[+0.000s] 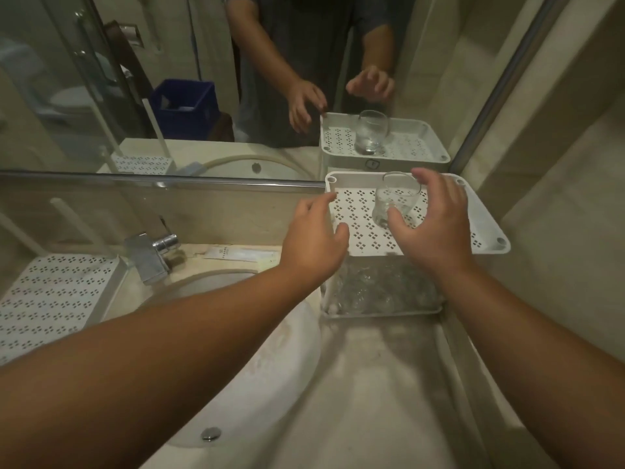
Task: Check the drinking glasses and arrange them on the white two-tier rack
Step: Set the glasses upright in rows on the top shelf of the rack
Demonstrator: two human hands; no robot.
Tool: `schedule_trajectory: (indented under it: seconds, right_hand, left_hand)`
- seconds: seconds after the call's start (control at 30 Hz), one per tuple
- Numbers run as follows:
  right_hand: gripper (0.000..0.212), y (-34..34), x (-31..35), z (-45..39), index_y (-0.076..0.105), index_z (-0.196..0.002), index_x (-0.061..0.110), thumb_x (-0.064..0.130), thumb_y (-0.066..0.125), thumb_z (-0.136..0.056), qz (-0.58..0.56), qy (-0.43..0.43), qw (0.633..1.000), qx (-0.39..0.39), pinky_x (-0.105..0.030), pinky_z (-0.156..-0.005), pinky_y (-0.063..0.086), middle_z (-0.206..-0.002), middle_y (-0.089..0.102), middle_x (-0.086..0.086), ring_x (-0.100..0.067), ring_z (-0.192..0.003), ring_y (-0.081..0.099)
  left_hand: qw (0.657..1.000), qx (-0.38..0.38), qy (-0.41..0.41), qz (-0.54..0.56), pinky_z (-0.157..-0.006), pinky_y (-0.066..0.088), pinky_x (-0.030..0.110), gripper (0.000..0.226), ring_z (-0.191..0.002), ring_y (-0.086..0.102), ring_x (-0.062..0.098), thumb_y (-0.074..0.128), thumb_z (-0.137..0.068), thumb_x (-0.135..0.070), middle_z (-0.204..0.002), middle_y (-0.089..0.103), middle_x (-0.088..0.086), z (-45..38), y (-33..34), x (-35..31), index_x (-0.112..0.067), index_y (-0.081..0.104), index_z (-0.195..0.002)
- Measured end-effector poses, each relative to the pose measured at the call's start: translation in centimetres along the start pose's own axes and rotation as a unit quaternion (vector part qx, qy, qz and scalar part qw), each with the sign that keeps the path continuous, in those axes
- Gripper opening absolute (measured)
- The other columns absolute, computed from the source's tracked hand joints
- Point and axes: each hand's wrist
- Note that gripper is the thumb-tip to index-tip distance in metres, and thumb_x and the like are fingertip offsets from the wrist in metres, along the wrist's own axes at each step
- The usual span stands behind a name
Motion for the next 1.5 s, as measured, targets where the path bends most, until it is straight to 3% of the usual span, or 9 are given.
schedule_trajectory:
  seconds: [0.1,0.23,0.37,0.5,0.7,0.77,0.9,1.17,1.5]
  right_hand:
    - [0.048,-0.5,1.6,2.1,0.056,-0.124,0.012,0.030,0.064,-0.080,0.015,-0.024,0.999,-0.026,-0.025,-0.092,0.035,-0.115,0.059,-0.004,-0.023,-0.109,0.048]
    - [0.035,-0.9,3.8,5.5,0.062,-0.111,0.007,0.021,0.063,-0.079,0.040,-0.058,0.997,-0.043,-0.029,-0.088,0.040,-0.101,0.060,-0.006,-0.027,-0.097,0.053]
    - [0.027,-0.1,5.4,9.3,0.065,-0.104,0.006,0.015,0.065,-0.079,0.073,-0.055,0.996,-0.009,-0.033,-0.086,0.042,-0.096,0.062,-0.006,-0.028,-0.092,0.055]
    - [0.023,1.4,6.1,13.1,0.066,-0.101,0.010,0.012,0.067,-0.078,0.103,0.012,0.994,0.047,-0.029,-0.081,0.039,-0.089,0.060,-0.001,-0.025,-0.089,0.051]
    - [0.022,2.8,5.6,16.4,0.067,-0.103,0.014,0.012,0.068,-0.081,0.143,0.108,0.975,0.133,-0.019,-0.084,0.031,-0.097,0.062,0.001,-0.023,-0.099,0.051]
    - [0.026,3.3,5.1,16.7,0.066,-0.108,0.015,0.014,0.065,-0.082,0.161,0.129,0.963,0.173,-0.024,-0.087,0.035,-0.103,0.062,0.001,-0.022,-0.105,0.049]
    - [0.031,4.6,3.7,16.7,0.064,-0.117,0.018,0.017,0.062,-0.086,0.170,0.178,0.945,0.216,-0.033,-0.093,0.040,-0.114,0.062,-0.001,-0.024,-0.116,0.046]
    - [0.034,6.9,-0.9,14.9,0.065,-0.120,0.017,0.015,0.062,-0.087,0.155,0.166,0.920,0.319,-0.033,-0.089,0.044,-0.124,0.058,-0.004,-0.027,-0.116,0.051]
    - [0.032,10.6,-5.4,12.8,0.060,-0.124,0.021,0.015,0.055,-0.093,0.129,0.122,0.903,0.392,-0.029,-0.082,0.039,-0.126,0.054,-0.003,-0.024,-0.112,0.053]
  left_hand:
    - [1.000,-0.008,-0.002,0.019,-0.094,0.037,0.022,0.057,-0.121,0.051,0.013,0.061,-0.094,-0.030,-0.141,0.045,-0.001,2.1,-0.8,0.7,-0.026,0.041,-0.147]
    - [0.998,-0.005,-0.031,0.061,-0.084,0.040,0.022,0.052,-0.094,0.054,0.003,0.060,-0.095,-0.028,-0.138,0.045,-0.001,4.8,-1.8,1.8,-0.028,0.043,-0.145]
    - [0.993,0.029,-0.048,0.105,-0.086,0.045,0.025,0.044,-0.101,0.056,0.011,0.059,-0.094,-0.022,-0.126,0.046,-0.003,7.3,-2.7,3.9,-0.028,0.049,-0.136]
    - [0.986,0.113,-0.056,0.111,-0.074,0.043,0.014,0.034,-0.083,0.059,0.007,0.058,-0.093,-0.019,-0.116,0.052,-0.005,9.1,-3.0,6.8,-0.027,0.058,-0.126]
    - [0.973,0.181,-0.087,0.113,-0.077,0.037,0.017,0.036,-0.093,0.059,0.015,0.057,-0.093,-0.022,-0.118,0.053,-0.004,10.8,-3.0,9.4,-0.028,0.058,-0.128]
    - [0.971,0.194,-0.090,0.108,-0.072,0.035,0.012,0.035,-0.092,0.058,0.013,0.056,-0.093,-0.023,-0.117,0.053,-0.005,11.3,-2.9,10.0,-0.029,0.058,-0.128]
    - [0.967,0.215,-0.101,0.092,-0.080,0.038,0.021,0.033,-0.093,0.058,0.011,0.056,-0.094,-0.026,-0.117,0.054,-0.005,11.5,-2.1,10.3,-0.029,0.058,-0.127]
    - [0.963,0.226,-0.133,0.064,-0.084,0.034,0.020,0.035,-0.101,0.049,0.006,0.053,-0.098,-0.035,-0.119,0.056,-0.001,11.4,1.6,8.2,-0.022,0.059,-0.130]
    - [0.959,0.168,-0.225,0.048,-0.072,0.041,0.015,0.034,-0.094,0.061,0.011,0.053,-0.098,-0.039,-0.120,0.061,-0.001,10.4,4.9,7.4,-0.025,0.059,-0.128]
Point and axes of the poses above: each hand's wrist, its own z-axis away from the middle knuckle, its own y-axis out of the palm, x = y × z
